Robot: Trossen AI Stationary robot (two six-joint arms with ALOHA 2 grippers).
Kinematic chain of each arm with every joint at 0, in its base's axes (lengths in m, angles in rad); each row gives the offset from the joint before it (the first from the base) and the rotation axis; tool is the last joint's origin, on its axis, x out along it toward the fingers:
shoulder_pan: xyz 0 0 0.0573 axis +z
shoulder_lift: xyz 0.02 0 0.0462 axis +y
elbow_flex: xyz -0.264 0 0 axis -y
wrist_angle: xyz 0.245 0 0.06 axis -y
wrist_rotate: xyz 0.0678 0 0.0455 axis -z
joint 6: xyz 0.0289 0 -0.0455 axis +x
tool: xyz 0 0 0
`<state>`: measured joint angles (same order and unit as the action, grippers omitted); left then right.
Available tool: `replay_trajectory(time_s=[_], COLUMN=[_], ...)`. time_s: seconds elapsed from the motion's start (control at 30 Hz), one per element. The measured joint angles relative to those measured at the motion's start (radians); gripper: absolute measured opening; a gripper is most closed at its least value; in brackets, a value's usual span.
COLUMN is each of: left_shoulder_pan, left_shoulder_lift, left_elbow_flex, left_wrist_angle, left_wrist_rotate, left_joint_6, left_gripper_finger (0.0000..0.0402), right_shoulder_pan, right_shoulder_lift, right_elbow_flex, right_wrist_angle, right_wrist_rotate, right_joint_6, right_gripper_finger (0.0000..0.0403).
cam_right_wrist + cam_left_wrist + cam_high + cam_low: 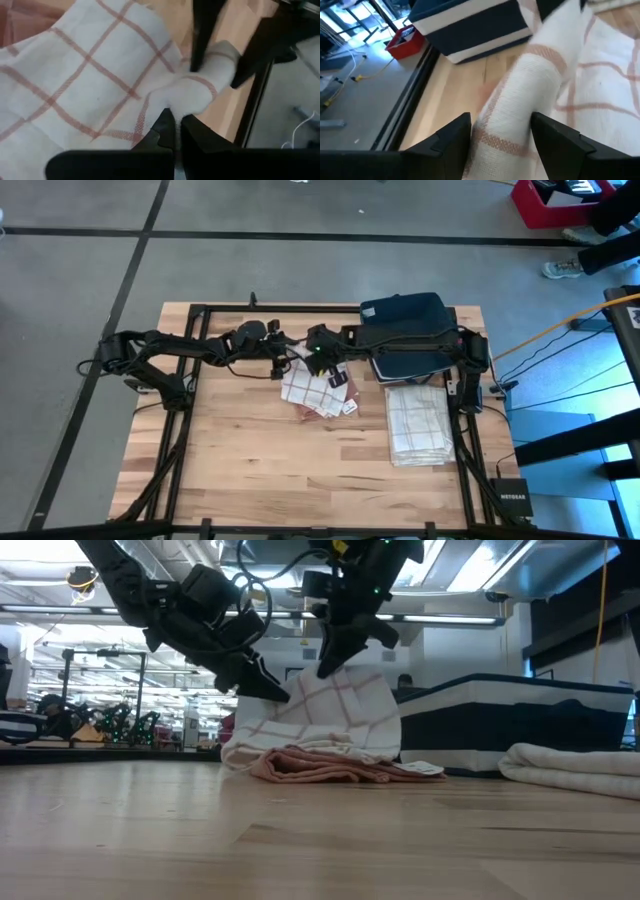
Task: Fold towel
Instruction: Stack the left white towel on top of the brown towel
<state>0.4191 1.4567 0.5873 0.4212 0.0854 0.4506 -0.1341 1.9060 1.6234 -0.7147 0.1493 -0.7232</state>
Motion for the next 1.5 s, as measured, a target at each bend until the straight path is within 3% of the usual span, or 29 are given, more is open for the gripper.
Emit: replay_trajectory(time_s=[0.27, 0.6, 0.9, 1.17, 1.5], left_shoulder_pan=[0.001, 0.001, -0.065, -0.243, -0.488], left_shoulder_lift=[0.0, -0.029, -0.127, -0.193, -0.191], left_elbow_flex=[0.0, 0.093, 0.171, 0.333, 0.463], left_wrist_angle=[-0.082, -0.224, -0.387, -0.558, -0.641], left_wrist_rotate=[0.062, 0.065, -0.035, -0.187, -0.312], left_joint_6=[-0.012, -0.031, -0.109, -0.219, -0.295], left_gripper_finger=[0.0177, 0.0012, 0.0007, 0.0006, 0.0007], right_shoulder_pan=[0.011, 0.01, 0.01, 0.026, 0.204], right_shoulder_lift=[-0.001, -0.003, -0.038, -0.18, -0.299], right_elbow_flex=[0.0, 0.0, 0.0, 0.0, 0.0], right_wrist_angle=[0.032, 0.027, -0.001, -0.053, -0.133], right_wrist_rotate=[0.114, 0.122, 0.177, 0.163, 0.173], right_joint_6=[-0.044, 0.02, 0.087, 0.172, 0.252], right_gripper_finger=[0.0011, 0.0014, 0.0012, 0.0011, 0.0011])
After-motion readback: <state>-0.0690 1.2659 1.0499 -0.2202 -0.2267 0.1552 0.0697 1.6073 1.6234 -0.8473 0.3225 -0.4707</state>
